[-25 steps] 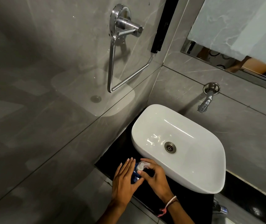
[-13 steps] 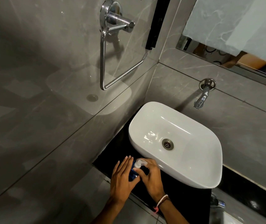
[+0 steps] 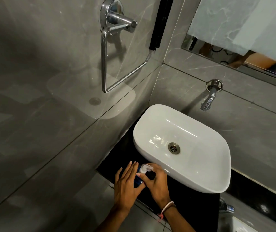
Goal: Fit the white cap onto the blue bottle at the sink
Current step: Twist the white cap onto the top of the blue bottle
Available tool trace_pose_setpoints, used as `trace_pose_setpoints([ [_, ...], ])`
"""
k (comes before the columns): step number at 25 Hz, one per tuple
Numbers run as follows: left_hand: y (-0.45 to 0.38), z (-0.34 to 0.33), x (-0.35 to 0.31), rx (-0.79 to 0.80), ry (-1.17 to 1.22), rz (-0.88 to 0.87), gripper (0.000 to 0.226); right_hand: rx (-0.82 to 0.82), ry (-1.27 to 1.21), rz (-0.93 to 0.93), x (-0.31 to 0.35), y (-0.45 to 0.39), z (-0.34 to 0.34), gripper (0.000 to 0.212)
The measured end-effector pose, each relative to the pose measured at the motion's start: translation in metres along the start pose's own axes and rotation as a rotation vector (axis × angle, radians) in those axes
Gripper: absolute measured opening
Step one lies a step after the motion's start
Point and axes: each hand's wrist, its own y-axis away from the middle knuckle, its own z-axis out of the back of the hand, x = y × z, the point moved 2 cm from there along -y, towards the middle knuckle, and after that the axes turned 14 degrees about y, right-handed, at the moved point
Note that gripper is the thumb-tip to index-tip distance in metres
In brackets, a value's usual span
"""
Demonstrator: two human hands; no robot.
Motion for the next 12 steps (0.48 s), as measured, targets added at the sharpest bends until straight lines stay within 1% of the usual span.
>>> trace_pose_setpoints([
  [2, 0.001, 0.001, -0.001, 0.0, -0.004, 0.003, 0.072, 0.083, -0.055, 0.031, 0.002, 0.002, 0.007, 0.065],
  [3, 0.001, 0.002, -0.002, -0.003, -0.005, 0.003, 0.072, 0.114, -0.013, 0.089, 0.006, 0.002, 0.015, 0.067],
  [4, 0.001, 0.002, -0.003, -0.007, -0.008, 0.002, 0.072, 0.13, 0.091, 0.182, 0.011, -0.001, 0.023, 0.06],
  [6, -0.001, 0.003, -0.005, -0.019, -0.009, -0.002, 0.073, 0.128, 0.362, 0.399, 0.022, -0.007, 0.038, 0.034],
  [7, -0.001, 0.003, -0.006, -0.027, -0.005, -0.005, 0.073, 0.12, 0.484, 0.446, 0.028, -0.01, 0.043, 0.023],
  [8, -0.001, 0.003, -0.006, -0.033, -0.001, -0.006, 0.074, 0.121, 0.589, 0.44, 0.034, -0.012, 0.043, 0.017],
  [10, 0.0, 0.004, -0.006, -0.024, -0.011, -0.004, 0.074, 0.117, 0.714, 0.318, 0.041, -0.014, 0.036, 0.02],
  [12, 0.0, 0.004, -0.006, -0.015, -0.021, 0.001, 0.074, 0.107, 0.667, 0.205, 0.043, -0.012, 0.031, 0.026],
])
